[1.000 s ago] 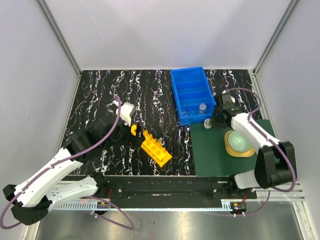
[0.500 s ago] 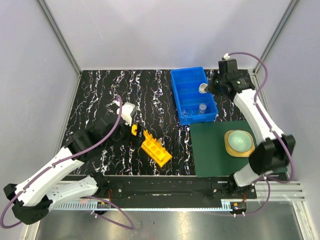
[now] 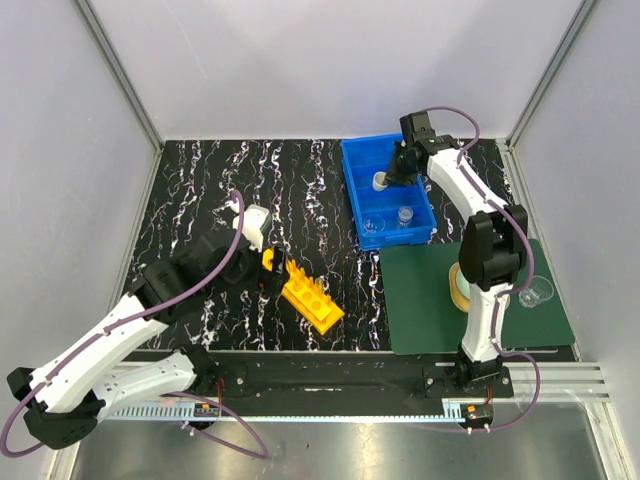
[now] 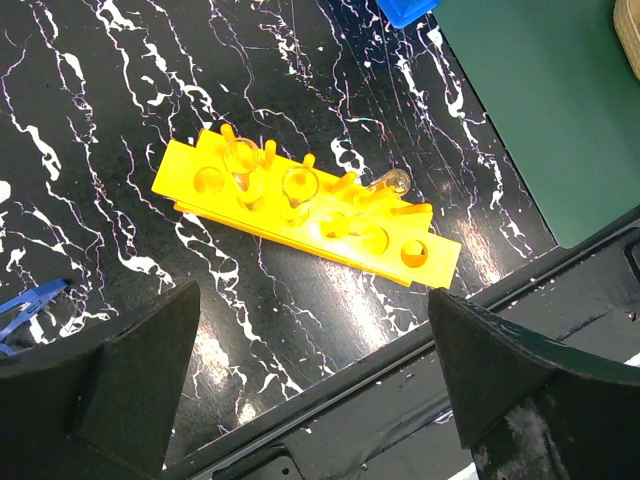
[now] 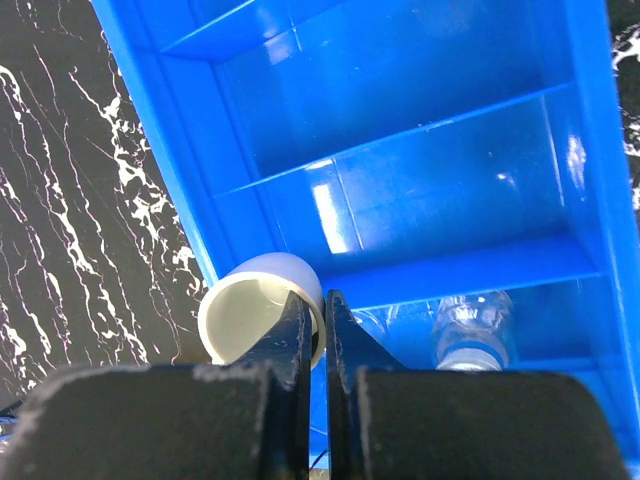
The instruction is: Organize the chemistry lab equipment
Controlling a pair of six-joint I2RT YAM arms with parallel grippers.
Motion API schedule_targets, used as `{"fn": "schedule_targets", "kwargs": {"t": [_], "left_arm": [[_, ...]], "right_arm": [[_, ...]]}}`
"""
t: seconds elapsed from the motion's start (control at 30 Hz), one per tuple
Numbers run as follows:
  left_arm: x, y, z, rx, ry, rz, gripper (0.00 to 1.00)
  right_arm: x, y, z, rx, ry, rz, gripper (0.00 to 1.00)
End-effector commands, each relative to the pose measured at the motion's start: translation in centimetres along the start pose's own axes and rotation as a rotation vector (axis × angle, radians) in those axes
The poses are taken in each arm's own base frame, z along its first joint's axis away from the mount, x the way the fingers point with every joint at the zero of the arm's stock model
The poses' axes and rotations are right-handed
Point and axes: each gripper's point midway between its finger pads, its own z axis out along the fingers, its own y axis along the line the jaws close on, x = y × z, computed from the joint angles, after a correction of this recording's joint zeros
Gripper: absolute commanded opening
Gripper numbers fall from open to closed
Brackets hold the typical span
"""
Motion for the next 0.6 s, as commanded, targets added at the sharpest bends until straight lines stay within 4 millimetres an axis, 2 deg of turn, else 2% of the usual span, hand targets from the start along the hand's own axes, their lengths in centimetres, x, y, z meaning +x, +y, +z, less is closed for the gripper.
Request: {"fn": "schedule_targets", "kwargs": {"t": [0.0, 0.13, 0.57], "left_arm": [[-1.5, 0.4, -0.4, -0.019, -0.060, 0.003, 0.99], [-1.4, 0.5, -0.3, -0.026, -0.055, 0.004, 0.99], [-1.2, 0.5, -0.2, -0.024, -0.055, 0.004, 0.99]], "right_arm": [[0.0, 2.0, 0.7, -0.034, 0.006, -0.057, 0.00], [1.4, 1.7, 2.6, -0.006, 0.045, -0.077, 0.00], [4.0, 0.4, 5.7, 0.060, 0.108, -0.129, 0.00]]}}
